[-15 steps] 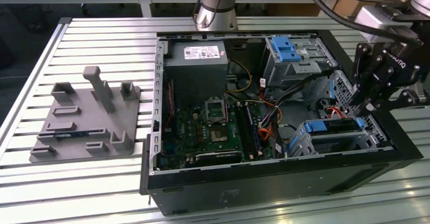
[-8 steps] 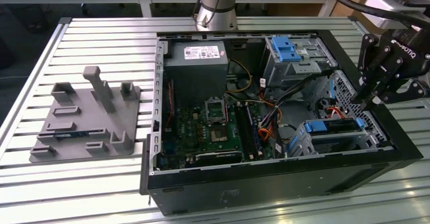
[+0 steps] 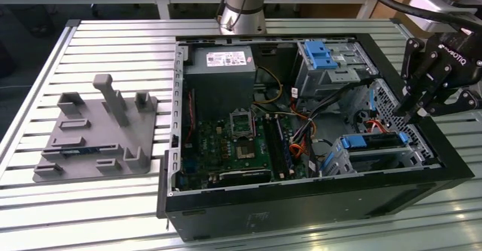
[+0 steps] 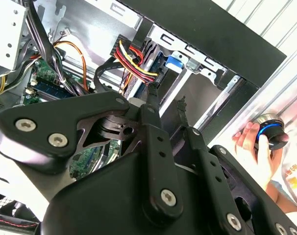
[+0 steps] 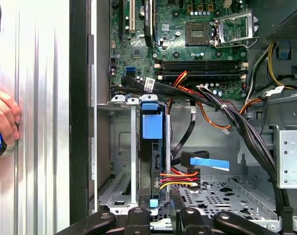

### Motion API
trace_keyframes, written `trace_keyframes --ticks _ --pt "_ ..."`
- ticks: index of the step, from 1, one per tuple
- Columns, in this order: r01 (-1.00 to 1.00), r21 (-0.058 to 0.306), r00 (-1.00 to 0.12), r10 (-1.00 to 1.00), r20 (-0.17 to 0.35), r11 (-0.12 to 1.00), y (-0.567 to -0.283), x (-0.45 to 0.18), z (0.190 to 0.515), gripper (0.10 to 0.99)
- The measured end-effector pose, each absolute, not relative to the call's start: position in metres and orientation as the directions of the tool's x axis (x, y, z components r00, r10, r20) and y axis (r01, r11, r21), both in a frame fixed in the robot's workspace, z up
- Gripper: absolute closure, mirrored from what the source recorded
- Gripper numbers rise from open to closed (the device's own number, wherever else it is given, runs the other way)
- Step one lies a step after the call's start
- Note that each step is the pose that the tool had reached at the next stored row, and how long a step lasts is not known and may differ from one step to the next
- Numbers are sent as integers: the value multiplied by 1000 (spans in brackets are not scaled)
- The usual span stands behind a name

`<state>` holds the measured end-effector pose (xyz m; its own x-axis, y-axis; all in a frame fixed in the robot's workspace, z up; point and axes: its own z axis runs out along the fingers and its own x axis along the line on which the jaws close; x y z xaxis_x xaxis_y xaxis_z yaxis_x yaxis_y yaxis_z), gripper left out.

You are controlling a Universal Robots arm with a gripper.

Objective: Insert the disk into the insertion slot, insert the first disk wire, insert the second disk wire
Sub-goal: 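Insert the second disk wire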

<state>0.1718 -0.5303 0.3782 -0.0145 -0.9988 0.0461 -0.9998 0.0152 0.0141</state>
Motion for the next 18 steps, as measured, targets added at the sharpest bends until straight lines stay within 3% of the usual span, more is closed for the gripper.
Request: trace_keyframes --ticks 7,8,10,18 --pt "-1000 14 -15 -999 46 15 -529 172 378 784" --pt "-1000 18 -14 -994 109 16 -515 172 377 784" --pt "-1000 20 -14 -990 138 17 -509 172 377 784" --pt "-1000 20 -14 -984 180 18 -473 172 370 784"
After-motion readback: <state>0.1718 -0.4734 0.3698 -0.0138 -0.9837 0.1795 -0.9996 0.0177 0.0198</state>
